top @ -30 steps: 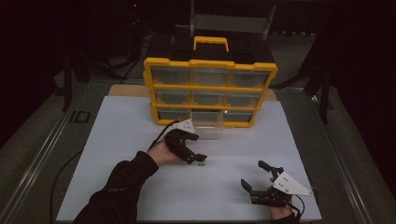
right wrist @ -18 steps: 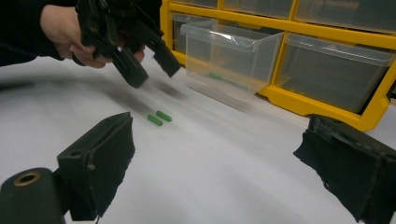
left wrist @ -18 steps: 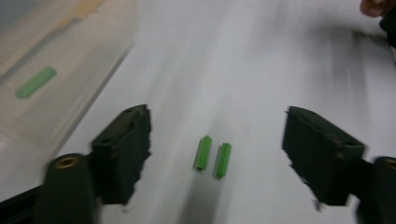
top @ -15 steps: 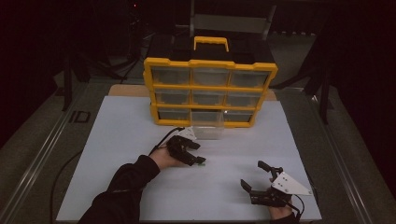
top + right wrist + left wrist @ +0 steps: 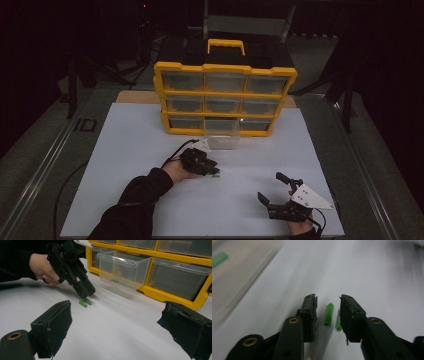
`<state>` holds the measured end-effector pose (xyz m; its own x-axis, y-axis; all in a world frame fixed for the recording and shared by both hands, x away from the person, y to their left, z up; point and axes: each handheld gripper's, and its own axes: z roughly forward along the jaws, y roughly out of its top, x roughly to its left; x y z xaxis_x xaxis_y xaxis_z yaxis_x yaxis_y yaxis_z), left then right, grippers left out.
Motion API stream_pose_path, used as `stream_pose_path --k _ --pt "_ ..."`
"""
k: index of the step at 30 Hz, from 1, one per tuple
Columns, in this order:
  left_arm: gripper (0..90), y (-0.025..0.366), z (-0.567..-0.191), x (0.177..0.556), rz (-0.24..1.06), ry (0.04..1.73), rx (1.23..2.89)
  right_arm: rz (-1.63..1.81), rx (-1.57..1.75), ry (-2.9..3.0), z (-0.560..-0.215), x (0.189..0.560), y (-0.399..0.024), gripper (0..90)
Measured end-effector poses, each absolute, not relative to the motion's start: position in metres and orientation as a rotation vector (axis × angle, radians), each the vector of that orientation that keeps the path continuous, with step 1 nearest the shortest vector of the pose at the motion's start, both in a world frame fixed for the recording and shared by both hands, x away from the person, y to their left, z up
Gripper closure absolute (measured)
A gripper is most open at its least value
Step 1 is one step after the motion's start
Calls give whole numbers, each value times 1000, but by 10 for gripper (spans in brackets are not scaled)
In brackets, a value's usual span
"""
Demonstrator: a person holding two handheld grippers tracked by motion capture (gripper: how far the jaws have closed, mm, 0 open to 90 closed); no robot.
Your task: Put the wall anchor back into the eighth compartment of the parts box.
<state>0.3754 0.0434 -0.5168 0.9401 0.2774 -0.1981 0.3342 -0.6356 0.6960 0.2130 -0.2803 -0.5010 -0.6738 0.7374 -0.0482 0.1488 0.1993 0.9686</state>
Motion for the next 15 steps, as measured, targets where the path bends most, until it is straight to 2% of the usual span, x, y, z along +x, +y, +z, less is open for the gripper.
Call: stream_pose_path --k 12,15 --pt "837 36 -523 375 -104 403 2318 1495 820 1969 -501 214 -280 88" --pt "841 37 -523 377 -117 397 2317 1497 823 1970 -502 214 -280 89"
